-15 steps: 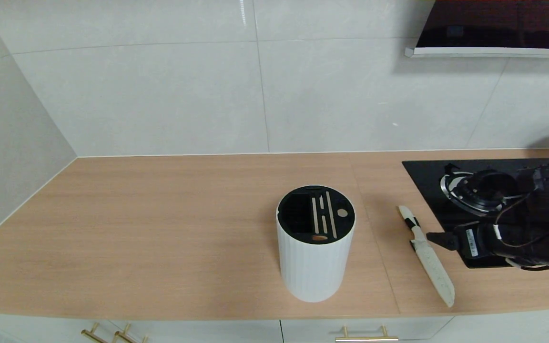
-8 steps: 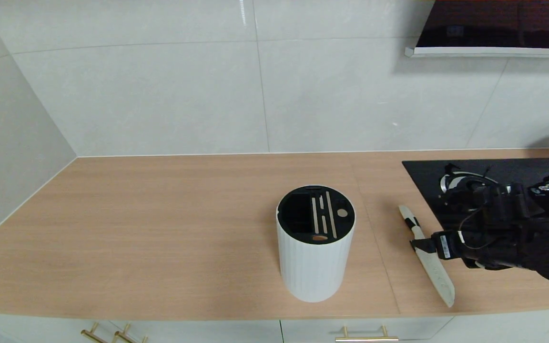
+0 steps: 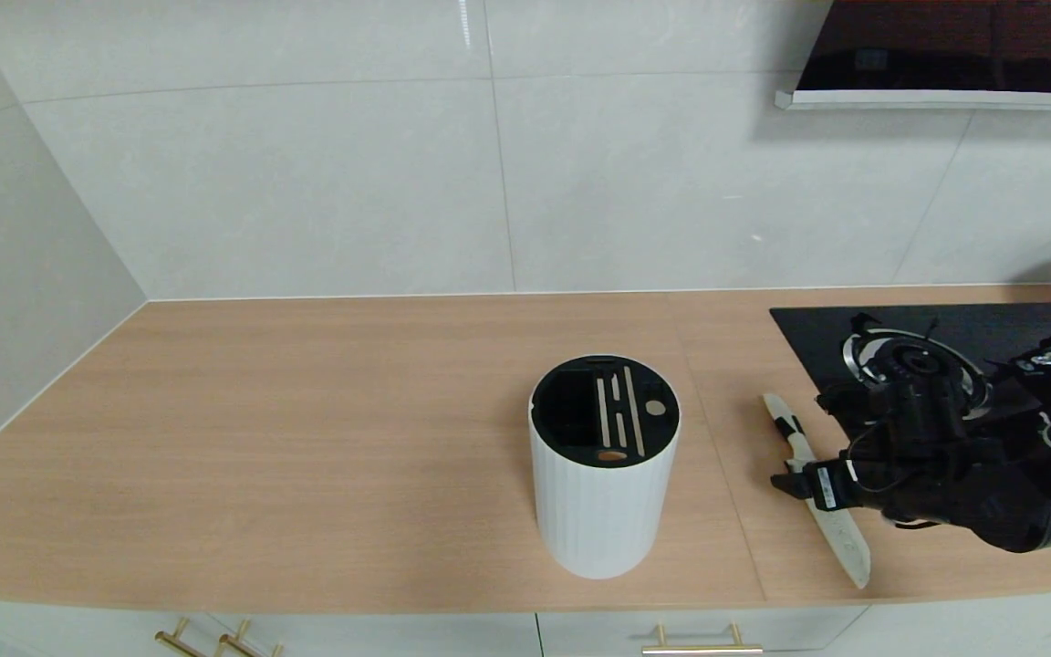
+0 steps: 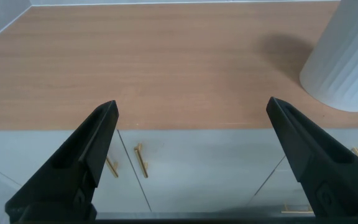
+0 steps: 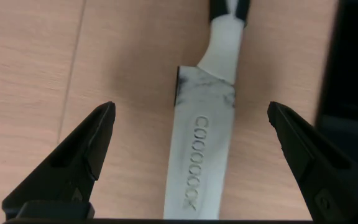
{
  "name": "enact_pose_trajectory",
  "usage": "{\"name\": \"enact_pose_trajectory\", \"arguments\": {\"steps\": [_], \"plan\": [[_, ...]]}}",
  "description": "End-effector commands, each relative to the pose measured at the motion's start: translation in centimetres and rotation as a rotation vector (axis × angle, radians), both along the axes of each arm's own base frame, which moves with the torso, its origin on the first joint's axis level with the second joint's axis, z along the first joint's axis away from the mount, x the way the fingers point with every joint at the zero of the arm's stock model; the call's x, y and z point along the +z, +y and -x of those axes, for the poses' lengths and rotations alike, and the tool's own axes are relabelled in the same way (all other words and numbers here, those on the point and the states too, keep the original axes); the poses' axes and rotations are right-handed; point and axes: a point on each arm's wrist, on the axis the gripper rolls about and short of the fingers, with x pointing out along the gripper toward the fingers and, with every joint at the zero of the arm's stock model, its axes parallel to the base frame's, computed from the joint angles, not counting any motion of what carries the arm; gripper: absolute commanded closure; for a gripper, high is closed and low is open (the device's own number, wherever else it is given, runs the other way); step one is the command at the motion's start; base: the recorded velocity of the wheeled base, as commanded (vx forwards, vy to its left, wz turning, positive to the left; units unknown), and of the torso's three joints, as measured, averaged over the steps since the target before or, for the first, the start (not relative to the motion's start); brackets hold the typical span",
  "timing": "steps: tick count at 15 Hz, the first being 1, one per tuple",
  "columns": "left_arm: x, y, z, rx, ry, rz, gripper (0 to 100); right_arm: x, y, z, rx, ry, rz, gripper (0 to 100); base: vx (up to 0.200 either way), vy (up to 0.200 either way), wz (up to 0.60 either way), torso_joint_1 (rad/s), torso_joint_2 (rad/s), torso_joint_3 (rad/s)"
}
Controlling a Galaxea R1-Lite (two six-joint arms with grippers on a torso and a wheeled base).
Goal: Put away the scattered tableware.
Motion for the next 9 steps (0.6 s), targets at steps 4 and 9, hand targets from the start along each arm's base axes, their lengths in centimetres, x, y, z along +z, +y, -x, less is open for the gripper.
{"name": "enact_pose_trajectory", "arguments": {"steps": [4,9], "plan": [[0.0,0.0,0.0,0.001,0.0,0.0,0,-1.63,-0.76,-1.04,-0.027,0.026,0.0,0,0.0,0.0,0.0,0.0,0.0,0.0],[0.0,0.0,0.0,0.001,0.0,0.0,0,-1.58,-0.78,-1.42,-0.029,-0.016,-0.007,0,0.0,0.0,0.0,0.0,0.0,0.0]]}}
